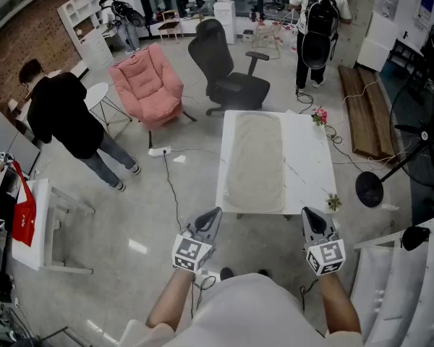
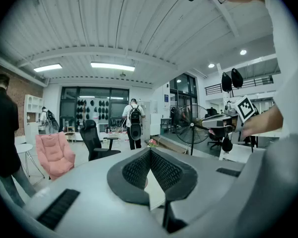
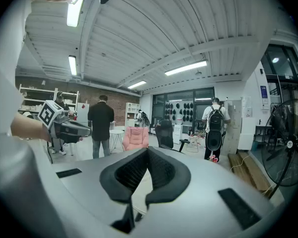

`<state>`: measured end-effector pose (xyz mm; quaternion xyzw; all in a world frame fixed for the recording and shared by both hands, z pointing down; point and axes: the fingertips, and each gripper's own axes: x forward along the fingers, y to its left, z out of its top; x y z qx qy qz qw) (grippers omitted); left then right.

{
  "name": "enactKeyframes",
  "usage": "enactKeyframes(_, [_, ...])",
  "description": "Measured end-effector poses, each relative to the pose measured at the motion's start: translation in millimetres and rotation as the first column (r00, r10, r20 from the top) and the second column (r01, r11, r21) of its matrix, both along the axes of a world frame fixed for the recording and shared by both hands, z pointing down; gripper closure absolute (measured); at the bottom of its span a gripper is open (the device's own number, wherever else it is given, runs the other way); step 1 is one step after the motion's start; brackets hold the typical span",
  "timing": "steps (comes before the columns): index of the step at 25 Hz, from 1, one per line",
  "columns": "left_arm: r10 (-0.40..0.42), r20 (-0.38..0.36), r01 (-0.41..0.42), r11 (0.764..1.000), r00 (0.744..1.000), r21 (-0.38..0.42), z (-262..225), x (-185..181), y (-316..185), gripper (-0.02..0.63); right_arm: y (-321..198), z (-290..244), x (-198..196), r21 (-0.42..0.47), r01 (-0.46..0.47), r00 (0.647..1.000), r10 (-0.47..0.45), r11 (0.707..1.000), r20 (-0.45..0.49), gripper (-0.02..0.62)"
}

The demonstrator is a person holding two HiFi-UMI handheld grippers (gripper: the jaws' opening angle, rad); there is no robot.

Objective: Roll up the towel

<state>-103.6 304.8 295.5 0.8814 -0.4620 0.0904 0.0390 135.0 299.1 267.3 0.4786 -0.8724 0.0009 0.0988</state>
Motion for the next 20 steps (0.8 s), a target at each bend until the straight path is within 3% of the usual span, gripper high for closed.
enactKeyframes(20, [0.026,0.015,-0.026,1.0,1.0,-0.007,-2,1,6,0.588,5,0,-22,-0.007,0.021,1.0,-0.021,1.0,0.015,0.588])
